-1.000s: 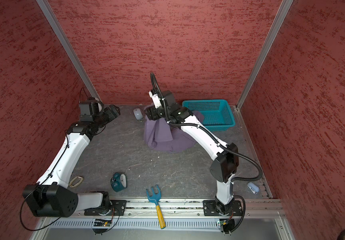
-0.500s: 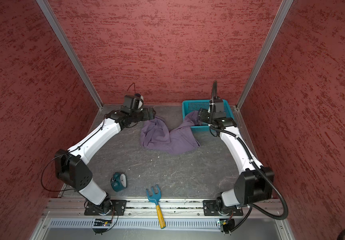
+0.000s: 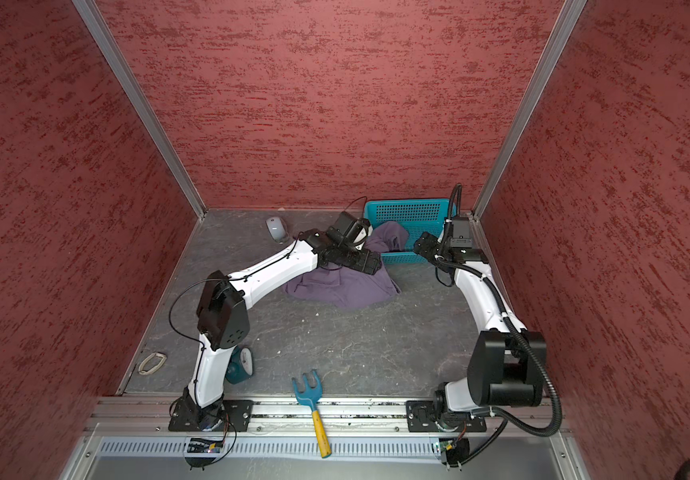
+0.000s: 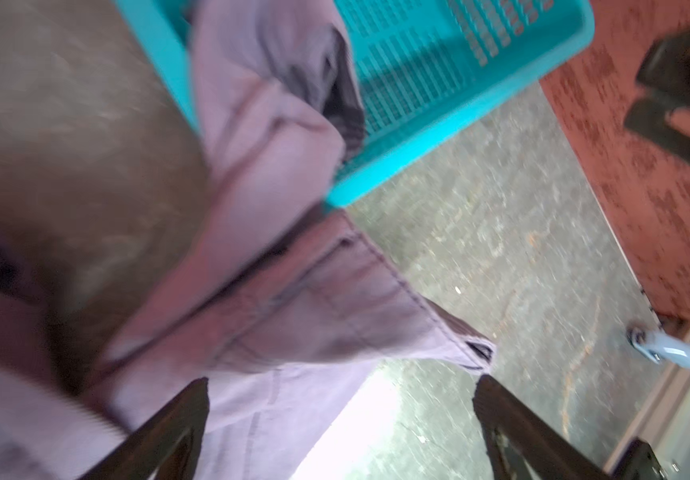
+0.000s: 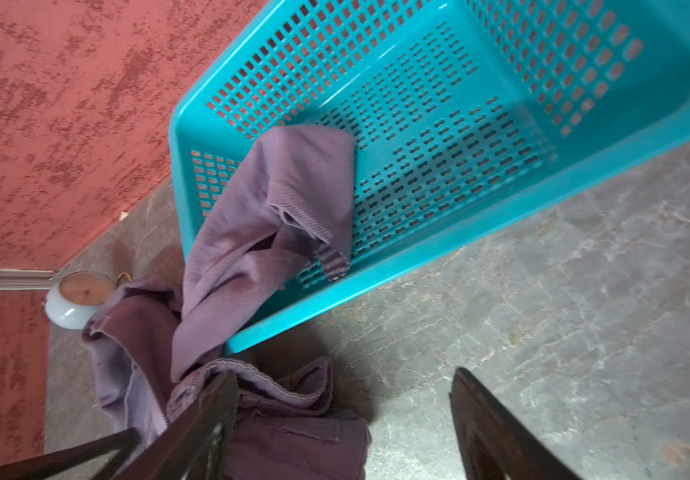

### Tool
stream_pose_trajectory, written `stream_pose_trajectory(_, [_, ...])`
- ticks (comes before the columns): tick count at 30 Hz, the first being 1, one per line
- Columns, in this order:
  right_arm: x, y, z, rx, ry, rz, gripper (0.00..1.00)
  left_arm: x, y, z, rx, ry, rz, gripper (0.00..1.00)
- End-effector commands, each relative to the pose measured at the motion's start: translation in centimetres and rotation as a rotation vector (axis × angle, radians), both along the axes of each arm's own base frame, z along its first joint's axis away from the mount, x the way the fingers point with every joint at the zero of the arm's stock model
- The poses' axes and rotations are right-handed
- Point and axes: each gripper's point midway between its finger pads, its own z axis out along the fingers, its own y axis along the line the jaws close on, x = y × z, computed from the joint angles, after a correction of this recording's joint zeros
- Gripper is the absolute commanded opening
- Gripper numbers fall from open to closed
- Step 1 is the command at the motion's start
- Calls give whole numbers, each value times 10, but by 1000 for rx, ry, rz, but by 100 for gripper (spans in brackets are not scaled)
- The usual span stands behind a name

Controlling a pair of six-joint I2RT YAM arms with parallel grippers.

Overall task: Fold and stack the trousers
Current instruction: 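Reach the left gripper to the trousers near the basket while the right draws back, then grasp the trousers waistband with the left gripper and lift it high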

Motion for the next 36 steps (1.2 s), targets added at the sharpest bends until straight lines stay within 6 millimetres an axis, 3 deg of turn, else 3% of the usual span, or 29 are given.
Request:
stream_pose_trajectory(1, [7, 4, 13, 35, -53, 14, 80, -12, -16, -13, -11, 73, -43, 99])
stream_pose_trajectory(4, [7, 2, 13, 31, -54, 13, 80, -10, -21, -24, -17, 105, -49, 98])
stream_pose_trajectory(5, [8, 2, 13, 27, -56, 14, 80, -8, -22, -24, -27, 107, -56, 90])
stream_pose_trajectory(6, [8, 2, 13, 25, -58, 16, 80, -5, -25, -21, -40, 101, -62, 72])
stream_pose_trajectory(8, [8, 2, 14, 25, -57, 16, 80, 0, -27, -12, -55, 90, -65, 24])
stream_pose_trajectory(9, [7, 1, 13, 26, -55, 15, 80, 3, -27, -4, -54, 72, -67, 7])
stream_pose_trajectory(10, [7, 1, 13, 28, -54, 14, 80, 6, -26, 5, -48, 53, -66, 0])
stream_pose_trajectory(13, [7, 1, 9, 29, -50, 12, 80, 15, -22, 49, -60, -24, -75, 0])
stream_pose_trajectory(16, [7, 2, -4, 31, -12, 20, 80, 18, -9, 118, -128, -125, -77, 0])
stream_pose_trajectory(18, [7, 2, -9, 30, -4, 18, 79, 18, 8, 168, -190, -205, -67, 0])
stream_pose_trajectory(20, [7, 2, -13, 32, 1, 16, 79, 19, 28, 206, -230, -278, -39, 0])
stream_pose_trajectory(23, [7, 3, -17, 42, 9, 15, 79, 15, 50, 239, -267, -337, -6, 0])
stream_pose_trajectory(24, [7, 2, -17, 41, 9, 11, 79, 10, 50, 238, -275, -331, -19, 5])
stream_pose_trajectory(25, [7, 2, -18, 39, 10, 8, 79, 6, 46, 232, -275, -316, -35, 25])
stream_pose_trajectory(26, [7, 2, -18, 37, 11, 4, 79, 1, 39, 221, -267, -295, -61, 56])
stream_pose_trajectory(27, [7, 1, -16, 37, 8, 2, 79, -2, 32, 208, -249, -269, -75, 80])
stream_pose_trajectory(28, [7, 1, -14, 37, 4, 0, 79, -6, 24, 194, -226, -238, -92, 89])
stream_pose_trajectory(31, [7, 1, -8, 39, -10, -3, 81, -13, 1, 142, -140, -149, -127, 97])
stream_pose_trajectory(33, [5, -1, -5, 34, -14, -12, 82, -10, -11, 107, -73, -121, -132, 98])
stream_pose_trajectory(35, [3, -3, -5, 25, -9, -16, 96, -2, -19, 82, -13, -116, -126, 98])
stream_pose_trajectory(36, [2, -3, -7, 20, -2, -15, 97, 1, -24, 71, 18, -124, -126, 98])
